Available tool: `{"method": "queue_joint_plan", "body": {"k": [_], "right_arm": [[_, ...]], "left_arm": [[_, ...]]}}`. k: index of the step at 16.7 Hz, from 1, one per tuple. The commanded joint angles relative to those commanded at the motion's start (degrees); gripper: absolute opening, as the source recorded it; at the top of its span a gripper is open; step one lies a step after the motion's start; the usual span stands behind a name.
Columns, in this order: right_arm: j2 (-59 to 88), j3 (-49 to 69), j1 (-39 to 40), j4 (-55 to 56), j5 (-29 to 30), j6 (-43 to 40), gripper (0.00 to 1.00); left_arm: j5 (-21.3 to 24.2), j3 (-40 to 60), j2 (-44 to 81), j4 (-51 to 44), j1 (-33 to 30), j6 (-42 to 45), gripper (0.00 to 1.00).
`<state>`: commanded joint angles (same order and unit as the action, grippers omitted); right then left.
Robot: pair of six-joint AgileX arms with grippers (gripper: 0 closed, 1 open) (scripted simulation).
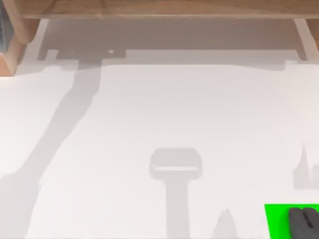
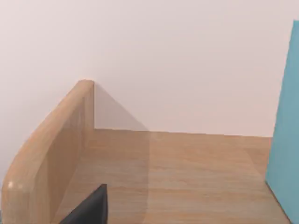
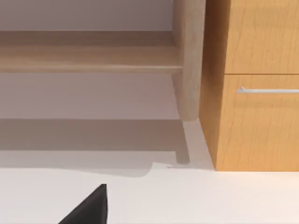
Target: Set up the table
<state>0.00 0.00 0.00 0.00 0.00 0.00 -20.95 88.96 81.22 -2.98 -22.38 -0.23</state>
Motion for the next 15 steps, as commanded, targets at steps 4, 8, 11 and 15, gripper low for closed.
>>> {"method": "queue_joint_plan", "body": {"k": [4, 8, 11, 15], "right_arm": [[0.00, 0.00, 0.00, 0.00, 0.00, 0.00, 1.00], [0.00, 0.00, 0.00, 0.00, 0.00, 0.00, 1.00], [0.00, 0.00, 0.00, 0.00, 0.00, 0.00, 1.00], [0.00, 0.00, 0.00, 0.00, 0.00, 0.00, 1.00]], "left_arm": [[-4.18, 17.16, 17.15, -1.26, -4.59, 0.34, 1.00], [-7.03, 28.83, 29.22, -2.46, -7.75, 0.69, 1.00], [-7.90, 32.27, 32.93, -2.88, -8.75, 0.81, 1.00], [-7.91, 32.34, 33.01, -2.89, -8.77, 0.81, 1.00]]}}
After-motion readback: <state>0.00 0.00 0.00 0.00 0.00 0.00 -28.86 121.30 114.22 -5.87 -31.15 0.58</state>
